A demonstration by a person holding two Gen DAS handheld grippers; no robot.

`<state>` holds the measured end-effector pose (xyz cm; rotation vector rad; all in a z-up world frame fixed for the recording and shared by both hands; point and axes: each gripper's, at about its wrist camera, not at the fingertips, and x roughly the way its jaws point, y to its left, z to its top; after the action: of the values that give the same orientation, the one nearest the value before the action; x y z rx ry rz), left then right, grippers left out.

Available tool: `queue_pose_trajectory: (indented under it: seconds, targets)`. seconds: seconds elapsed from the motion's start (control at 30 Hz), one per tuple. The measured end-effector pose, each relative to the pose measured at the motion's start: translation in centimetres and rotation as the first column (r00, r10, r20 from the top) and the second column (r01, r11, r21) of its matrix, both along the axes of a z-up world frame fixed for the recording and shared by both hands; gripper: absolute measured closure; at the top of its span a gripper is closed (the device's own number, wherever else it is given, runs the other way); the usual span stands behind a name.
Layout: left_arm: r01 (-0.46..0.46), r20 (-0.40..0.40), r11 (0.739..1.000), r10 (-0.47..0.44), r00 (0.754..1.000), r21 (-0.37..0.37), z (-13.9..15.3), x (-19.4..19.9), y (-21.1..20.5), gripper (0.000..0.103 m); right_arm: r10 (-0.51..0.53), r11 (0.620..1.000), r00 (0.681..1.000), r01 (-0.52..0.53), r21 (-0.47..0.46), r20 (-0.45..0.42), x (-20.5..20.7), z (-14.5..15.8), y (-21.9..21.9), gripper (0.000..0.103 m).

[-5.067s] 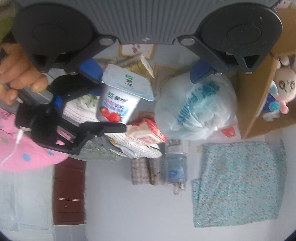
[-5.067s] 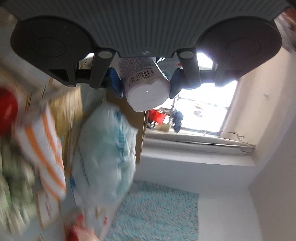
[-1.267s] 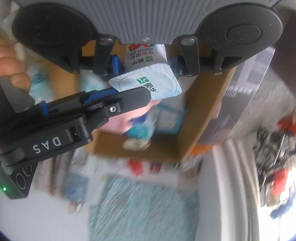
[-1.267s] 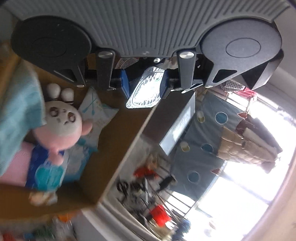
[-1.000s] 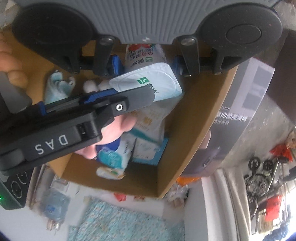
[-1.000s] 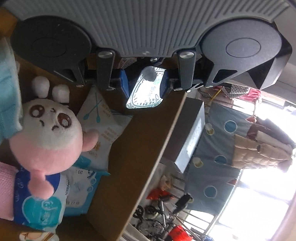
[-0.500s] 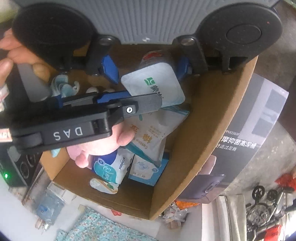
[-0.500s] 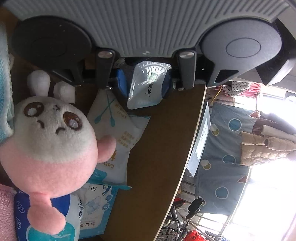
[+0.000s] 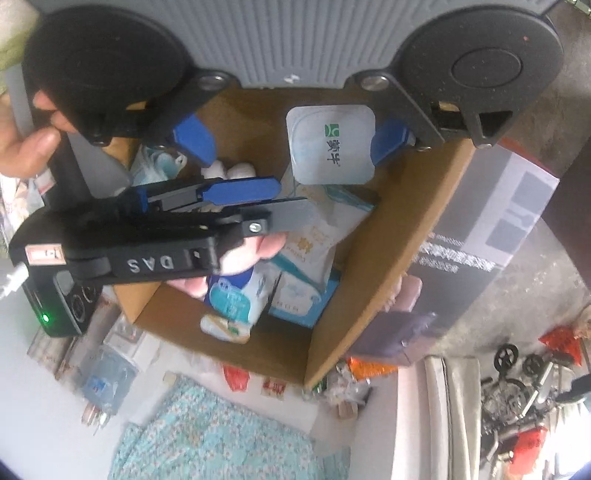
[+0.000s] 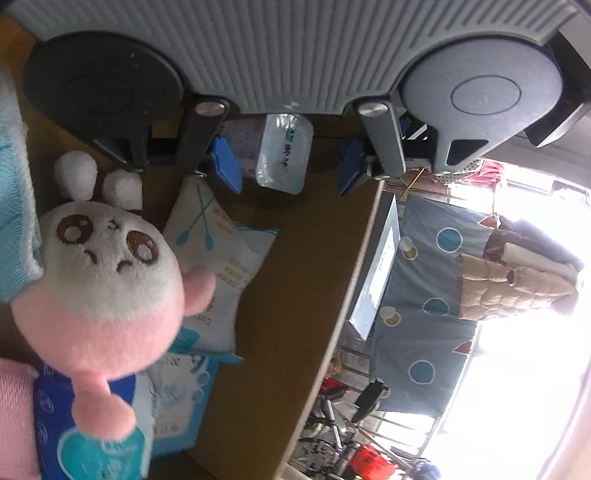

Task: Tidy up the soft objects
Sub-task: 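Move the right gripper back to the green floral cloth on the table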

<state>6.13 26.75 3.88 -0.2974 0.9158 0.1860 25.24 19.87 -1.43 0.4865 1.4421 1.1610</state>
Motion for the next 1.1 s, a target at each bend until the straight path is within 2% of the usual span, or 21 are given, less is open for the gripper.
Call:
queue_pose_trajectory:
  seconds: [0.1,0.2,0.33,0.4,0.47,0.53,0.6,0.7,0.77,0.87,0.9,1.0,1.1]
  targets:
    - [0.004,0.068,0.999,-0.007,0.998,0.047,1.6,-1.3,-1.0,0.011,-0.002,0.999,0.999,-0.001,0.053,0.052,-0.5,2.4,-1.8,0.044]
    - [0.029,0.15,0.993,-0.046,0.988,0.117,3.2,-3.2,-3.0,0.008,-0.01,0.991,0.993,-0.006,0.136,0.115,-1.2,5.4,-5.7,0.038]
    - [0.164,0.227,0.961,-0.214,0.95,0.22,3.9,-5.9,-7.3,0.003,-0.086,0.983,0.971,0.045,0.179,0.225,-2.7,9.0,-13.7,0.03]
    - [0.236,0.253,0.939,-0.299,0.92,0.25,3.7,-7.2,-9.6,0.003,-0.156,0.977,0.948,0.107,0.185,0.277,-3.6,10.6,-18.8,0.027]
    - [0.304,0.279,0.915,-0.375,0.884,0.265,3.2,-8.1,-11.9,0.002,-0.245,0.965,0.912,0.196,0.177,0.33,-4.9,11.8,-24.3,0.025]
    - [0.39,0.293,0.885,-0.455,0.841,0.256,2.4,-8.5,-14.4,0.002,-0.335,0.942,0.861,0.297,0.156,0.382,-6.5,12.6,-29.3,0.023]
    - [0.481,0.309,0.849,-0.528,0.791,0.22,1.5,-8.6,-16.8,0.002,-0.422,0.904,0.798,0.405,0.136,0.431,-8.6,13.2,-33.9,0.022]
    - [0.599,0.303,0.782,-0.621,0.723,0.173,-0.3,-7.7,-20.7,0.002,-0.523,0.834,0.71,0.541,0.109,0.471,-11.9,12.7,-39.3,0.02]
    - [0.646,0.288,0.741,-0.668,0.686,0.18,-1.5,-7.1,-23.3,0.002,-0.581,0.781,0.668,0.618,0.088,0.465,-13.8,11.2,-41.9,0.02]
    - [0.688,0.269,0.697,-0.714,0.646,0.201,-3.3,-6.6,-26.9,0.002,-0.645,0.714,0.618,0.697,0.066,0.45,-16.3,8.5,-44.6,0.02]
    - [0.696,0.261,0.688,-0.724,0.638,0.205,-3.7,-6.3,-27.9,0.002,-0.66,0.697,0.607,0.715,0.057,0.442,-17.0,7.6,-45.3,0.02]
    - [0.724,0.234,0.656,-0.754,0.614,0.214,-5.3,-5.2,-30.3,0.002,-0.666,0.675,0.597,0.738,0.021,0.447,-18.0,5.7,-46.7,0.02]
    - [0.734,0.207,0.632,-0.775,0.597,0.248,-6.7,-3.9,-32.2,0.003,-0.63,0.682,0.601,0.731,-0.02,0.492,-17.5,4.9,-46.3,0.02]
